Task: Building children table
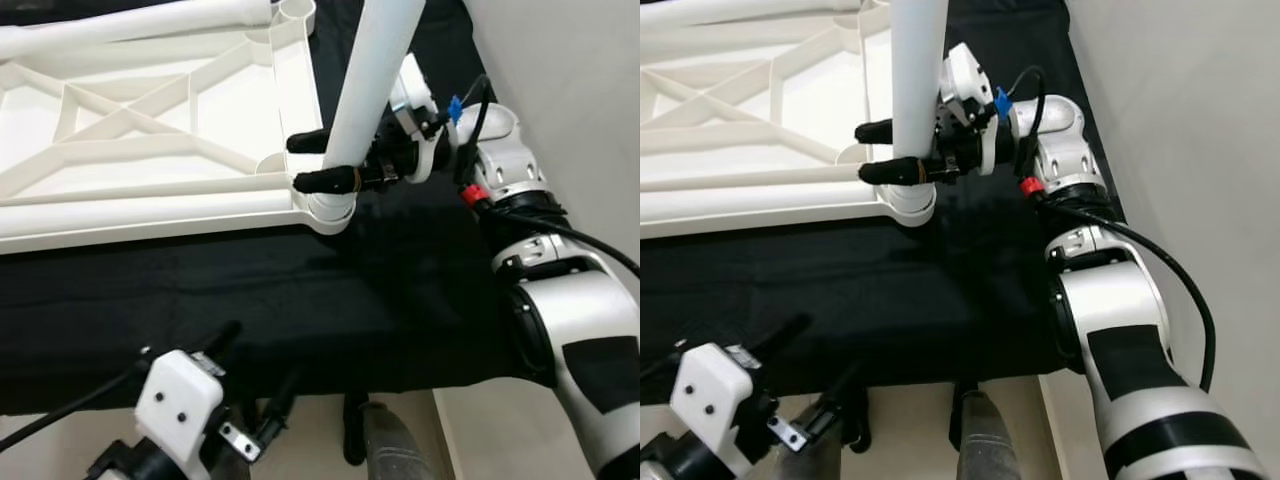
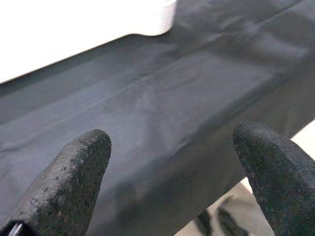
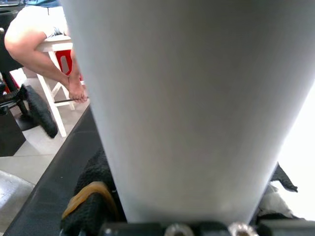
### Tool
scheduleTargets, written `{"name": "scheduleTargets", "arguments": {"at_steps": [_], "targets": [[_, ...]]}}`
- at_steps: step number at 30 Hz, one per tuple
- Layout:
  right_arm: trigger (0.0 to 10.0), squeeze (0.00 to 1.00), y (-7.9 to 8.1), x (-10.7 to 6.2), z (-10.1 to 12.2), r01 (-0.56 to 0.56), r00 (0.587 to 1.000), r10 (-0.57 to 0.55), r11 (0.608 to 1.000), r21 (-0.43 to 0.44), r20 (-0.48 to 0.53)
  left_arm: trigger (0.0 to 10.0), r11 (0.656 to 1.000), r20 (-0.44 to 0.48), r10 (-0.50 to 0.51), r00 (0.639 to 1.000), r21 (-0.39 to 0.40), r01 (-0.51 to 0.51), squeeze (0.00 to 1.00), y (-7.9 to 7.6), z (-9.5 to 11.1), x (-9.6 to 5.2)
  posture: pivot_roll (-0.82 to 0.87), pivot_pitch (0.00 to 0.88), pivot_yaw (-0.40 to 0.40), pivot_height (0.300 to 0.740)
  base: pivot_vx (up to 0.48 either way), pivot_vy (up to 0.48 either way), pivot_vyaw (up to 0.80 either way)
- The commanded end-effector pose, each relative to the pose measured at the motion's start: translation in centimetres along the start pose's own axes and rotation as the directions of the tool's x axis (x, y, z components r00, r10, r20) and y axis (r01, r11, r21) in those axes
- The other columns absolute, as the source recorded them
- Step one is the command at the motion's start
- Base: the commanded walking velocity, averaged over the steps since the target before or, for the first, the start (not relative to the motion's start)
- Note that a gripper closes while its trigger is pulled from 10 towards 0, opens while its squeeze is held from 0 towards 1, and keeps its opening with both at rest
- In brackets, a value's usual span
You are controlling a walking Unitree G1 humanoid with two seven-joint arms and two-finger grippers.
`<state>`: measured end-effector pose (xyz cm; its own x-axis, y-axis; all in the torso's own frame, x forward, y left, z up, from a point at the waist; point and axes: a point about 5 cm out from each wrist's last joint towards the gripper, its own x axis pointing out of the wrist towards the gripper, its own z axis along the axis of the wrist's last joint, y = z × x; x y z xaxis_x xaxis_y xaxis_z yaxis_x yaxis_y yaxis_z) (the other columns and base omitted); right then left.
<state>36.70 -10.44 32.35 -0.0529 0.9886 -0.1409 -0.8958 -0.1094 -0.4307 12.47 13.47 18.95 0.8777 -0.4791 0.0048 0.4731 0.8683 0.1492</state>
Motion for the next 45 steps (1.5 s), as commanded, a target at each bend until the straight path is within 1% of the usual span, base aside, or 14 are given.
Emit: {"name": "scheduleTargets", "arguments": {"at_steps": [1,5,9,11,13,16,17,18,21,27,36,39,45], "targets": [[10.0,0.0,0.3,0.1,-0.6,-0.029,0.999,0.029,1.0,0.005,-0.042,10.0,1.0,-0.009,-0.002,1.0,0.012,0.002,0.0,-0.2,0.0,-0.2,0.12,0.456,-0.023,0.74,0.0,0.0,0.0],[10.0,0.0,0.3,0.3,-0.7,-0.042,0.998,0.043,0.999,0.004,-0.054,10.0,1.0,-0.002,-0.004,1.0,0.014,0.004,0.0,-0.3,0.1,0.0,0.11,0.458,-0.023,0.74,0.0,0.0,0.0],[10.0,0.0,0.3,1.0,-0.9,-0.076,0.99,0.077,0.997,0.009,-0.118,10.0,1.0,0.012,0.0,1.0,0.022,0.0,0.0,-0.4,0.1,0.2,0.1,0.466,-0.023,0.74,0.0,0.0,0.0],[10.0,0.0,0.3,1.0,-0.9,-0.076,0.99,0.077,0.997,0.009,-0.118,10.0,1.0,0.012,0.0,1.0,0.022,0.0,0.0,-0.4,0.1,0.2,0.1,0.466,-0.023,0.74,0.0,0.0,0.0],[10.0,0.0,0.2,1.5,-1.0,-0.089,0.986,0.095,0.995,0.052,-0.134,10.0,1.0,0.021,-0.001,1.0,0.028,0.001,0.0,-0.5,0.1,0.2,0.1,0.47,-0.026,0.74,0.0,0.0,0.0],[10.0,0.0,0.2,1.5,-1.0,-0.089,0.986,0.095,0.995,0.052,-0.134,10.0,1.0,0.021,-0.001,1.0,0.028,0.001,0.0,-0.5,0.1,0.2,0.1,0.47,-0.026,0.74,0.0,0.0,0.0],[10.0,0.0,0.0,1.7,-0.9,-0.089,0.986,0.098,0.993,0.073,-0.131,10.0,1.0,0.025,0.0,1.0,0.031,0.0,0.0,-0.5,0.1,0.2,0.1,0.471,-0.028,0.74,0.0,0.0,0.0],[10.0,0.0,-0.4,2.1,-0.3,-0.07,0.991,0.081,0.992,0.102,-0.109,10.0,0.999,0.032,0.0,0.999,0.036,-0.002,0.0,-0.6,0.2,0.2,0.1,0.474,-0.031,0.74,0.0,0.0,0.0],[10.0,0.0,-0.7,2.3,0.0,-0.051,0.994,0.061,0.992,0.115,-0.089,10.0,0.999,0.035,0.001,0.999,0.039,-0.002,0.0,-0.6,0.2,0.3,0.1,0.474,-0.032,0.74,0.0,0.0,0.0],[10.0,0.0,-0.8,2.4,0.1,-0.034,0.996,0.043,0.992,0.121,-0.073,10.0,0.999,0.038,0.001,0.999,0.042,-0.002,0.0,-0.7,0.2,0.3,0.1,0.476,-0.033,0.74,0.0,0.0,0.0],[10.0,0.0,-0.5,2.3,-0.5,-0.03,0.998,0.036,0.992,0.125,-0.047,10.0,0.999,0.044,0.004,0.999,0.049,-0.006,0.0,-0.7,0.2,0.4,0.1,0.48,-0.033,0.74,0.0,0.0,0.0],[10.0,0.0,-0.3,2.2,-0.8,-0.016,1.0,0.018,0.991,0.129,-0.014,10.0,0.999,0.044,0.004,0.999,0.052,-0.006,0.0,-0.7,0.2,0.4,0.1,0.479,-0.029,0.74,0.0,0.0,0.0],[10.0,0.0,-0.1,2.2,-1.2,0.0,1.0,0.001,0.992,0.127,-0.008,10.0,0.999,0.044,0.003,0.999,0.053,-0.005,0.0,-0.7,0.1,0.4,0.1,0.474,-0.024,0.74,0.0,0.0,0.0]]}}
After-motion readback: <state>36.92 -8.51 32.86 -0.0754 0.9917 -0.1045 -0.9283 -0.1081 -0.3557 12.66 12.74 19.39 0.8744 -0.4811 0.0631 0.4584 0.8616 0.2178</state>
